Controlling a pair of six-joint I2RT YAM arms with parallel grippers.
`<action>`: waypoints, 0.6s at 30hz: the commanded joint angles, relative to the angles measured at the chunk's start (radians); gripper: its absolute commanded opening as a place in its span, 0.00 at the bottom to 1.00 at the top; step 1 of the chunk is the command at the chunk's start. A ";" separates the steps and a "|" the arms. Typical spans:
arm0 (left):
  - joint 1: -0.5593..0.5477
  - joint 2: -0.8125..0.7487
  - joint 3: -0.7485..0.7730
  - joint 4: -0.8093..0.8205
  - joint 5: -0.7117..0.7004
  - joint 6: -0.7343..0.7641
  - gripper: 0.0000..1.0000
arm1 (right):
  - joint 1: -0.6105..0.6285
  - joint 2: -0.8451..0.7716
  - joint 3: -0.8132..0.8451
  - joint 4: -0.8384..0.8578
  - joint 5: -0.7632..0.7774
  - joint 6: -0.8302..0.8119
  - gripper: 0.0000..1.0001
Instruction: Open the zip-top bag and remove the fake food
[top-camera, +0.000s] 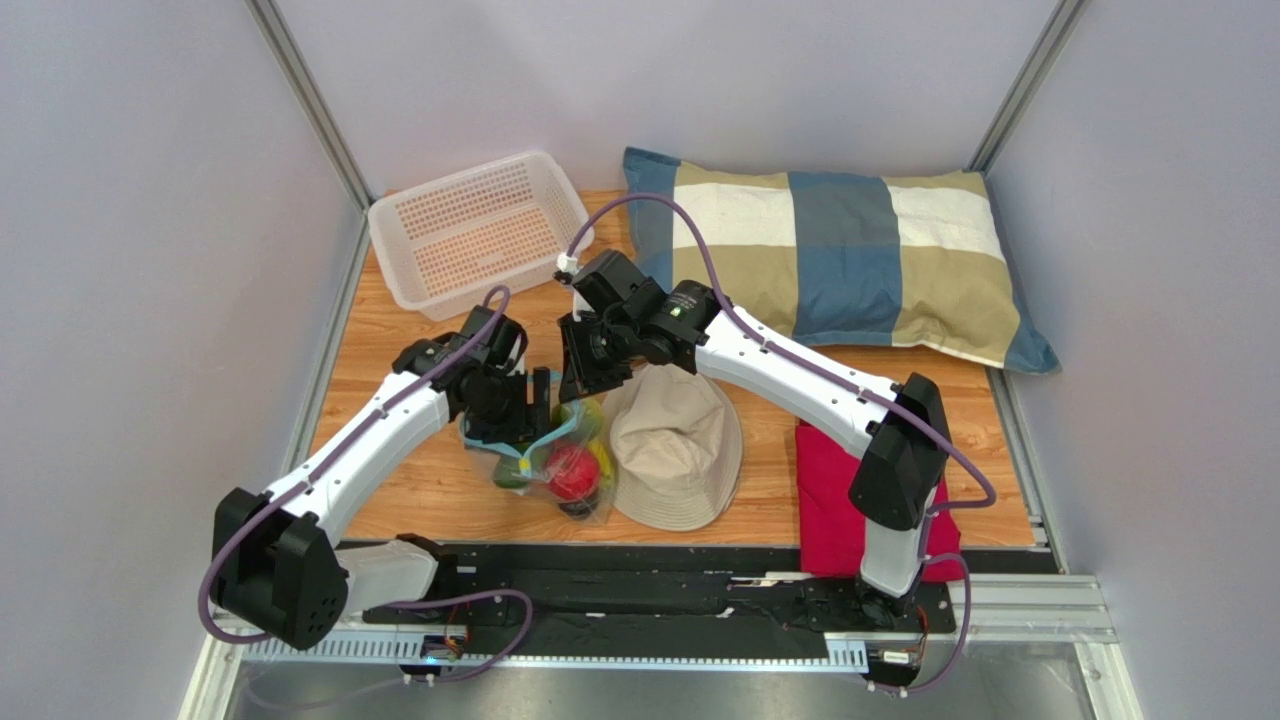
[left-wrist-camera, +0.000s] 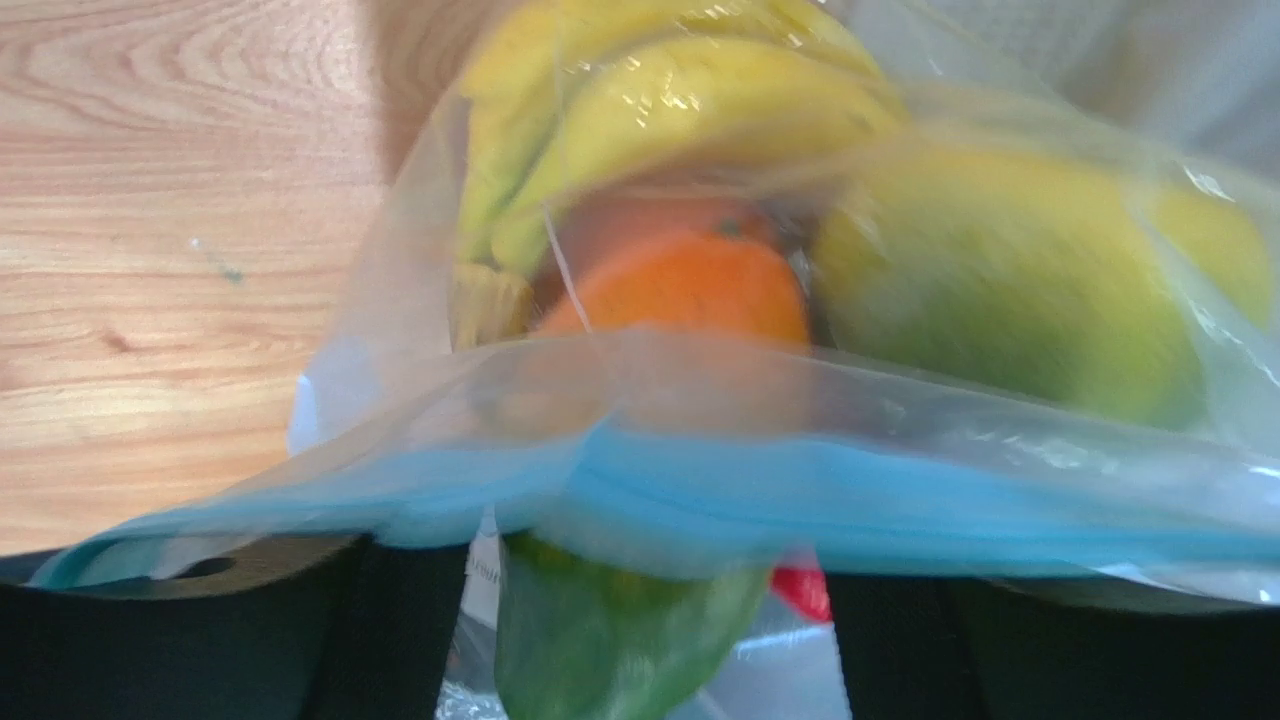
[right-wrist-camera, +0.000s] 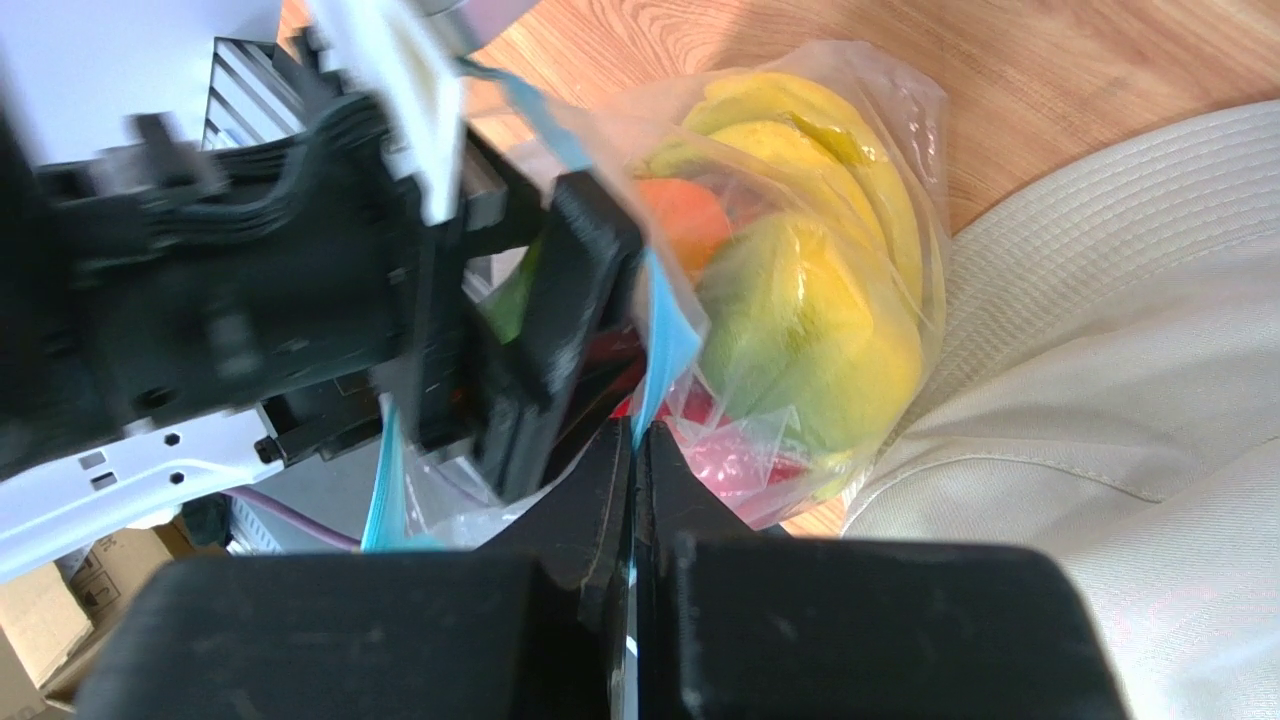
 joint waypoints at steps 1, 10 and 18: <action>-0.001 0.044 -0.059 0.114 -0.006 -0.042 0.76 | -0.001 -0.051 -0.014 0.050 -0.015 0.003 0.00; -0.003 -0.055 0.004 0.055 0.009 -0.008 0.19 | -0.001 -0.063 -0.035 0.056 0.002 -0.014 0.00; -0.001 -0.204 0.225 -0.123 0.268 -0.013 0.00 | -0.001 -0.063 -0.064 0.059 0.085 -0.099 0.00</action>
